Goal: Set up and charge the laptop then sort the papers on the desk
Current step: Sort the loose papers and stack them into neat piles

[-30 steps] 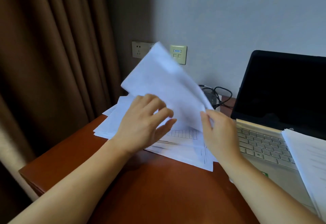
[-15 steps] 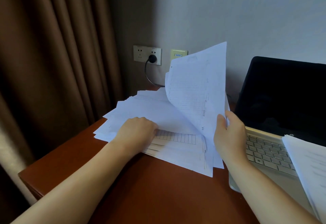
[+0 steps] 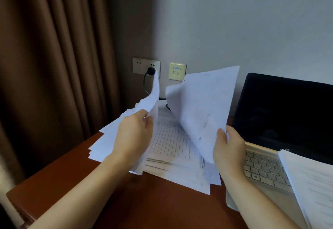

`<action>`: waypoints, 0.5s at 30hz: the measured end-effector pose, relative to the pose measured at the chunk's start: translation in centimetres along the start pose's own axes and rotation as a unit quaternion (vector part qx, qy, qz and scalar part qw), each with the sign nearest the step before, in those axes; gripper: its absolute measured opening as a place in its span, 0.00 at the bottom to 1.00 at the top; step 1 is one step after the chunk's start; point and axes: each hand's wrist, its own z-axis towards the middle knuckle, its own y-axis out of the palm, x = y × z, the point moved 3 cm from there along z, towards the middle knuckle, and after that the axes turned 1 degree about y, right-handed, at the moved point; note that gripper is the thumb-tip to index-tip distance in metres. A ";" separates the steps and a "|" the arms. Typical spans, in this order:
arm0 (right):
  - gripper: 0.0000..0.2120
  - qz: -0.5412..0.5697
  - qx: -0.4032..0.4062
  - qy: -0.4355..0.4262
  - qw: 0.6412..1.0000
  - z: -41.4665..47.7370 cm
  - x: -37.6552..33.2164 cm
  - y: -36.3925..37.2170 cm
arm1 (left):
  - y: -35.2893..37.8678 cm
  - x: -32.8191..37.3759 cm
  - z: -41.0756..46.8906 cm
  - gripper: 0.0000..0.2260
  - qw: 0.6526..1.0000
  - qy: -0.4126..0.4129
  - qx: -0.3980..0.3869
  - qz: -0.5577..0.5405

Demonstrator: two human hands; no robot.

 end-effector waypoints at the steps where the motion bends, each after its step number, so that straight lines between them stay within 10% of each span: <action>1: 0.10 0.013 -0.011 0.000 1.000 0.0 -0.2 0.1 | 0.2 1.0 0.2 0.09 1.000 0.002 0.001 -0.027; 15: 0.14 0.308 -0.132 0.213 0.918 0.3 0.0 1.0 | 5.8 9.0 -2.9 0.18 0.942 0.199 -0.241 -0.123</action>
